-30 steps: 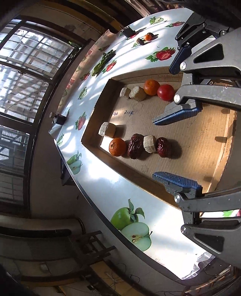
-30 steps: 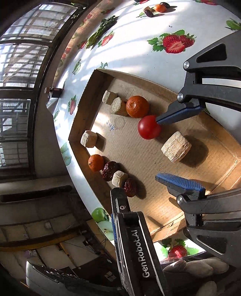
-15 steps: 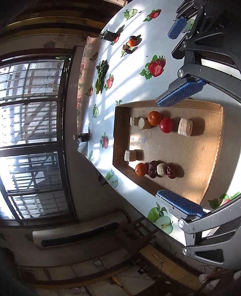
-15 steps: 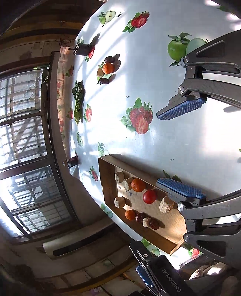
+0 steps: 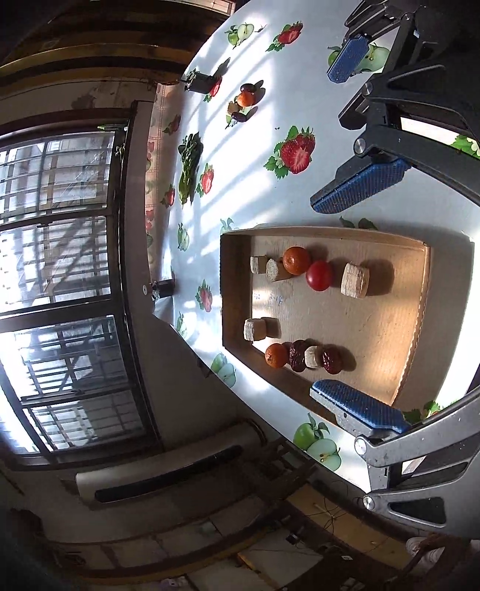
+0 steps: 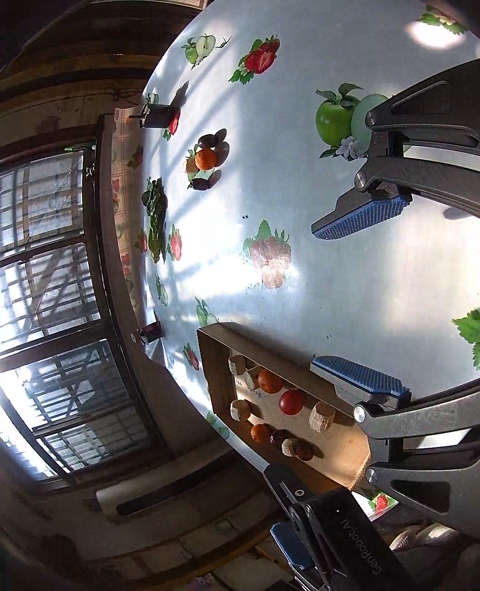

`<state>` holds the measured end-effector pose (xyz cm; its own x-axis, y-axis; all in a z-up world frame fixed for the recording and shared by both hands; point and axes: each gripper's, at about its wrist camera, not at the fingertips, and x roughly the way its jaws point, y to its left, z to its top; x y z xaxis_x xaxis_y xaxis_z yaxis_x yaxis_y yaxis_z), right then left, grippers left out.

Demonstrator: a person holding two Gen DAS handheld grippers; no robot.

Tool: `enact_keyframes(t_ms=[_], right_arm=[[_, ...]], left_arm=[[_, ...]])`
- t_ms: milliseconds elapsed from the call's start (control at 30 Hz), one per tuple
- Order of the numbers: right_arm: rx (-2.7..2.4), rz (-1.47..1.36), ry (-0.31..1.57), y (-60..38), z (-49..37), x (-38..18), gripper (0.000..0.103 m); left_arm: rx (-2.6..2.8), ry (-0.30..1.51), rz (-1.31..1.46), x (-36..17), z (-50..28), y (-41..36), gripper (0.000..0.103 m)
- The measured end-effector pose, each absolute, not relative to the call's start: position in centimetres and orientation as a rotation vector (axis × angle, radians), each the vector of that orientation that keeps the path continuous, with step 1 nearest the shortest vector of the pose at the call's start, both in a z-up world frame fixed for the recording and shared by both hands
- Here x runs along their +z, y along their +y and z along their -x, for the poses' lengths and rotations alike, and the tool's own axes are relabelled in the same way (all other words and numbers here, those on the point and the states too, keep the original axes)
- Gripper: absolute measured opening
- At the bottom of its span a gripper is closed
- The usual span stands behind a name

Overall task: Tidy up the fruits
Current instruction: 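Move both open grippers from the box back to the fruit pile, then close right gripper on a mandarin while left gripper closes on a dark date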

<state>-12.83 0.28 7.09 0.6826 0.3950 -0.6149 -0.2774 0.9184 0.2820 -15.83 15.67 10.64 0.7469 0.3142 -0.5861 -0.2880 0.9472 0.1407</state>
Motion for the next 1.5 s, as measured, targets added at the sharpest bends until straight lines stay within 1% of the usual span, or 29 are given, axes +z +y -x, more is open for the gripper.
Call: enact_keyframes(t_ms=[600, 700, 800, 1033, 1100, 1200, 1233, 1267, 1300, 1333, 1433, 1467, 1500], right_arm=[[0.379, -0.168, 0.759, 0.4, 12.4, 6.3, 0.071], [0.375, -0.155, 0.742, -0.8, 12.0, 7.2, 0.071], [0.328, -0.131, 0.704, -3.9, 11.2, 9.4, 0.071], [0.113, -0.107, 0.690, -13.4, 4.9, 14.6, 0.071], [0.081, -0.098, 0.701, -14.8, 2.7, 14.7, 0.071], [0.125, -0.156, 0.758, -15.8, -0.7, 12.7, 0.070], [0.138, -0.178, 0.779, -15.9, -1.7, 11.7, 0.069], [0.151, -0.197, 0.805, -15.8, -2.7, 10.6, 0.066], [0.166, -0.210, 0.831, -15.5, -3.6, 9.5, 0.047], [0.186, -0.218, 0.854, -15.1, -4.5, 8.6, 0.032], [0.244, -0.194, 0.860, -13.1, -6.5, 6.7, 0.031], [0.258, -0.175, 0.857, -12.3, -7.1, 6.2, 0.031], [0.269, -0.150, 0.853, -11.6, -7.7, 5.8, 0.031]], left_arm=[[0.292, 0.706, -0.018, 9.3, 14.8, 16.0, 0.091], [0.267, 0.707, -0.009, 10.1, 14.2, 16.1, 0.091], [0.210, 0.683, 0.020, 12.2, 13.4, 16.1, 0.091], [0.019, 0.685, 0.063, 16.3, 7.3, 13.2, 0.091], [-0.029, 0.713, 0.076, 16.3, 4.7, 12.0, 0.091], [-0.090, 0.786, 0.095, 15.0, 0.7, 10.0, 0.091], [-0.104, 0.818, 0.101, 14.3, -0.6, 9.5, 0.091], [-0.119, 0.845, 0.110, 13.7, -1.8, 9.0, 0.091], [-0.135, 0.864, 0.126, 13.1, -2.8, 8.7, 0.089], [-0.142, 0.876, 0.143, 12.6, -3.8, 8.5, 0.085], [-0.151, 0.910, 0.202, 11.1, -6.3, 8.4, 0.075], [-0.161, 0.922, 0.227, 10.6, -7.1, 8.6, 0.073], [-0.166, 0.936, 0.248, 10.1, -7.8, 8.7, 0.069]])
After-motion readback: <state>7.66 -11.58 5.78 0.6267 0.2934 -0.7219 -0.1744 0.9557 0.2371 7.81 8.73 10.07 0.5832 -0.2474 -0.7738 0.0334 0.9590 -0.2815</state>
